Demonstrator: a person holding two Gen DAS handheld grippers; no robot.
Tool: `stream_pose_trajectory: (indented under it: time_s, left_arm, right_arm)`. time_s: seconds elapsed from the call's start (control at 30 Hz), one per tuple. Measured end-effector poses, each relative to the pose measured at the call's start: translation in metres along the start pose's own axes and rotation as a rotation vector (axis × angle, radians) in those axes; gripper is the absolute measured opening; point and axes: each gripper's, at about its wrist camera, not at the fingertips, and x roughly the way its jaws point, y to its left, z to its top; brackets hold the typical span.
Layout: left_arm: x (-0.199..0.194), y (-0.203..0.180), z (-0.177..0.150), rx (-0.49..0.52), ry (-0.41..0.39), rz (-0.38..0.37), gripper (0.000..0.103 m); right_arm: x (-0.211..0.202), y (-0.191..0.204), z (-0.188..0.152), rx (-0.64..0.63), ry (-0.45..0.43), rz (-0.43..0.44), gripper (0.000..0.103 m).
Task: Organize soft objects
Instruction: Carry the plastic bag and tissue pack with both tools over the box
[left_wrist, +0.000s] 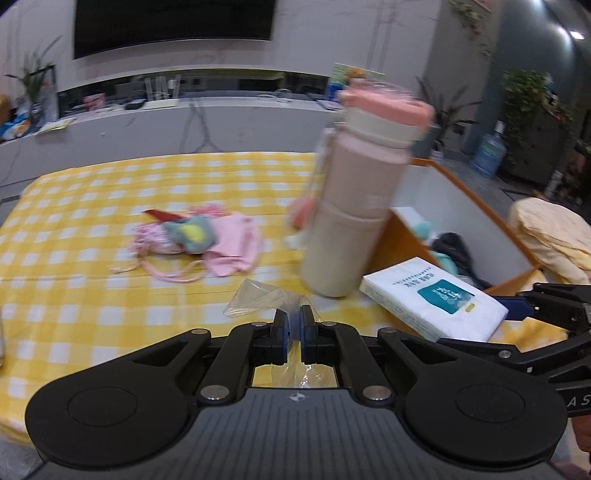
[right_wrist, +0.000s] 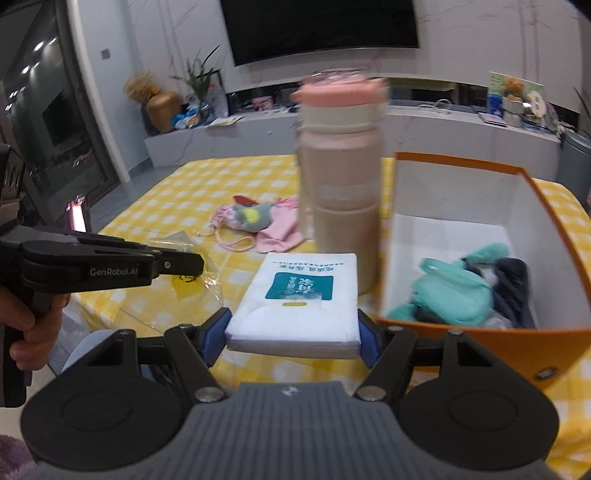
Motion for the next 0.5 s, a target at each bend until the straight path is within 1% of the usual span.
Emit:
stream_pose_trajectory:
  time_s: [0.17,0.3,0.5]
  left_arm:
    - [0.002,-0.04,0.013,0.056,-0.009,-0.077,0.006]
    - [0.005,-0.074,0.028,0.117,-0.027,-0.142,0.006]
    - [0.019,-0.119,0.057,0.181,-0.058,-0.222,0.006]
  right_arm:
    - [-0.029,-0.033,-0.005,0.06,-0.055,-0.047,0.068]
    - [-0.052,-0.056,-0.004,0.076,-0.118,-0.092,0.068]
    - [-0.066,-0.092,0.003,0.103,-0.177,-0.17,0.068]
